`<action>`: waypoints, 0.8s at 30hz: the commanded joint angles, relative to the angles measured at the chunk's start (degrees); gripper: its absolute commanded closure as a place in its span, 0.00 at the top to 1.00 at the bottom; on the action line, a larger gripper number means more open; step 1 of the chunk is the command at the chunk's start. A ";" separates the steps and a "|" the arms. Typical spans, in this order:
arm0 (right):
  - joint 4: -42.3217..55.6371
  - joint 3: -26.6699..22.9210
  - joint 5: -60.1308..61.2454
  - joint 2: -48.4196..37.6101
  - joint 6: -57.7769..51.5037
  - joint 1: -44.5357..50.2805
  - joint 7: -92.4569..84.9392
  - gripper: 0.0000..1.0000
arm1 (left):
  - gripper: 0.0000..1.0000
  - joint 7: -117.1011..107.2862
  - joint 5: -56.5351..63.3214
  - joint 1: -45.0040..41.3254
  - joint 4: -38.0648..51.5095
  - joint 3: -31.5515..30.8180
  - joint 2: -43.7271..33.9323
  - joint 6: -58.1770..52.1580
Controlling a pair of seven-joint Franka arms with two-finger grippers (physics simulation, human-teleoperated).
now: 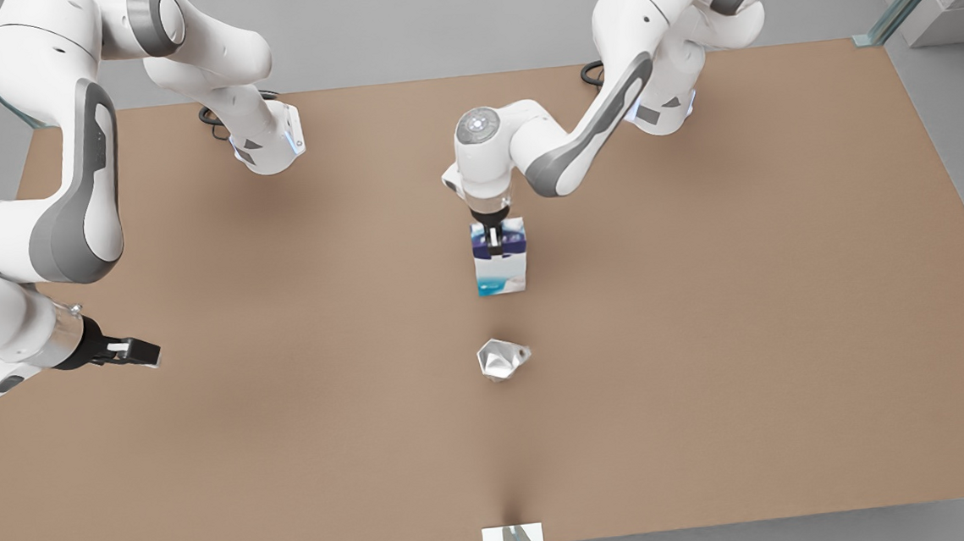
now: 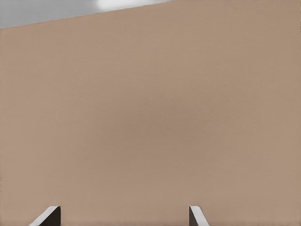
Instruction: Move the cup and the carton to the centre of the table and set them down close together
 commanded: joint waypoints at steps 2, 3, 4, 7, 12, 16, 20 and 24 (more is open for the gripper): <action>0.00 0.00 0.00 0.00 0.00 0.00 0.00 1.00 | 0.46 0.50 -6.59 -0.41 -0.08 0.11 0.61 0.44; 0.00 0.00 0.00 0.00 0.00 0.00 0.00 1.00 | 1.00 -0.02 -6.59 -0.41 0.01 0.11 0.70 0.52; 0.00 0.00 0.00 0.00 0.00 0.00 0.00 1.00 | 1.00 -0.20 -6.59 -0.41 0.01 0.11 0.78 0.52; 0.00 0.00 0.00 0.00 0.00 0.00 0.00 1.00 | 1.00 -0.38 -6.59 -0.41 0.01 0.11 0.78 0.52; 0.00 0.00 -0.09 0.00 -0.09 0.00 0.00 1.00 | 1.00 -0.38 -6.59 -0.41 0.01 0.11 0.87 0.52; 0.35 0.00 0.00 -0.09 -0.09 0.00 0.00 1.00 | 1.00 -0.38 -6.77 -0.41 0.01 0.11 0.08 -0.18; 0.35 0.00 0.00 0.00 -0.09 -0.09 0.09 1.00 | 1.00 0.59 -9.49 -0.41 3.96 0.02 -4.75 -10.20; 1.06 -0.18 -0.09 -0.09 -0.18 -0.18 0.09 1.00 | 1.00 -0.64 -15.91 0.47 16.79 7.83 -8.79 -23.38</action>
